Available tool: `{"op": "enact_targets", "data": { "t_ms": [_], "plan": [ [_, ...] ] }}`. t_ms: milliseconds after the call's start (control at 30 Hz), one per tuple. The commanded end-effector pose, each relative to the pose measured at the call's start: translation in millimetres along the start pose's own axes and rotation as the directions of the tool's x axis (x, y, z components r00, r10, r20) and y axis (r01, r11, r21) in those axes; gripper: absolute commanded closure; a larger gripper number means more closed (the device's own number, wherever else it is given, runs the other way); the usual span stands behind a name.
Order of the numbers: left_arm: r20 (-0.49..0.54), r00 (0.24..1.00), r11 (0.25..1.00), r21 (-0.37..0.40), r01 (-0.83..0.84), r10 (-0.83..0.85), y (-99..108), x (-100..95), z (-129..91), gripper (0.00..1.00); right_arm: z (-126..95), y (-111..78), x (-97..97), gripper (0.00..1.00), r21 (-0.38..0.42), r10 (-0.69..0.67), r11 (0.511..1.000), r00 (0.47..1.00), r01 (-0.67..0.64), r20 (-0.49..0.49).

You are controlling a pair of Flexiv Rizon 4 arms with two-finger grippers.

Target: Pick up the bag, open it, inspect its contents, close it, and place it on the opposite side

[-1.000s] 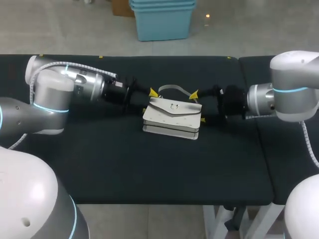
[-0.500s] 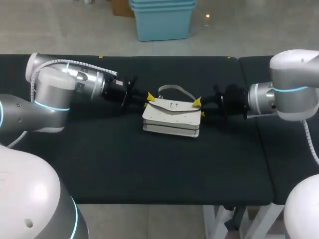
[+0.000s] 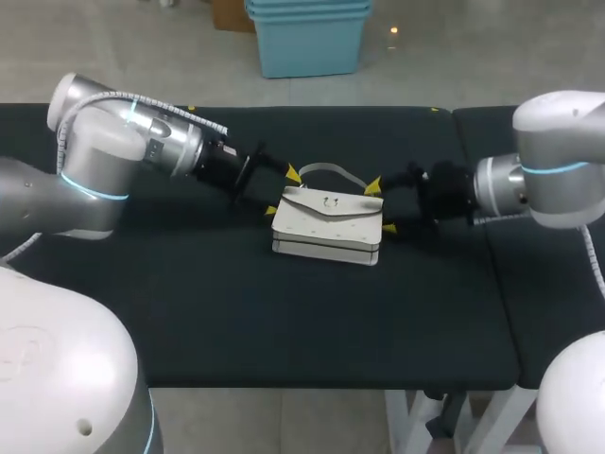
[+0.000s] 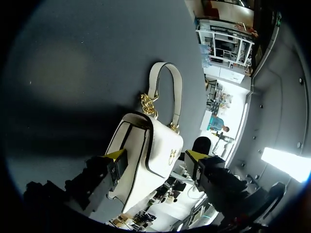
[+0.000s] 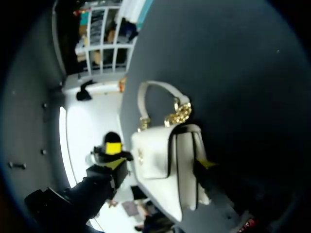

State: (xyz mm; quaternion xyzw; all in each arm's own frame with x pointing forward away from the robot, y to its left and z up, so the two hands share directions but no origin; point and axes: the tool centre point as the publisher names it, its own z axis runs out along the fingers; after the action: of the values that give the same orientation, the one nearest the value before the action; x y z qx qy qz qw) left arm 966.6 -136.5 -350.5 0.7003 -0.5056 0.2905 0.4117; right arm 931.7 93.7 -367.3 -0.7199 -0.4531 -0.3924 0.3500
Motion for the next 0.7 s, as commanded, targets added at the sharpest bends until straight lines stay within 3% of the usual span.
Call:
{"op": "enact_targets", "data": {
  "t_ms": [33,167,200,233,567,700],
  "plan": [
    [-0.023,1.0,1.0,0.015,0.011,-0.01,7.9,-7.0,-0.1,0.1,-4.8,-4.1,-2.5,0.0,-0.004,0.008,1.0,1.0,-0.008,0.007],
    [-0.043,0.999,1.0,0.014,0.009,-0.008,12.0,-6.4,-1.4,0.3,-5.0,-8.3,0.4,0.0,-0.001,0.005,1.0,1.0,-0.005,0.002],
    [-0.047,0.999,1.0,0.016,0.002,-0.002,12.9,-5.0,-1.5,0.45,-5.0,-9.0,1.8,0.0,0.0,0.001,1.0,1.0,-0.001,0.0],
    [-0.047,0.999,1.0,0.015,0.001,-0.001,13.2,-3.6,-1.4,0.55,-4.8,-9.2,3.2,0.0,0.001,-0.003,1.0,1.0,0.003,-0.003],
    [-0.041,0.999,0.999,-0.004,0.035,-0.035,-3.0,-11.4,13.6,0.65,10.1,-11.0,-0.2,0.0,0.026,0.003,1.0,1.0,-0.003,0.002],
    [-0.041,0.998,0.998,-0.006,0.055,-0.055,-6.2,-19.3,16.3,0.57,15.5,-9.6,-7.1,0.0,0.033,0.021,0.999,1.0,-0.021,0.01]
  ]
}}
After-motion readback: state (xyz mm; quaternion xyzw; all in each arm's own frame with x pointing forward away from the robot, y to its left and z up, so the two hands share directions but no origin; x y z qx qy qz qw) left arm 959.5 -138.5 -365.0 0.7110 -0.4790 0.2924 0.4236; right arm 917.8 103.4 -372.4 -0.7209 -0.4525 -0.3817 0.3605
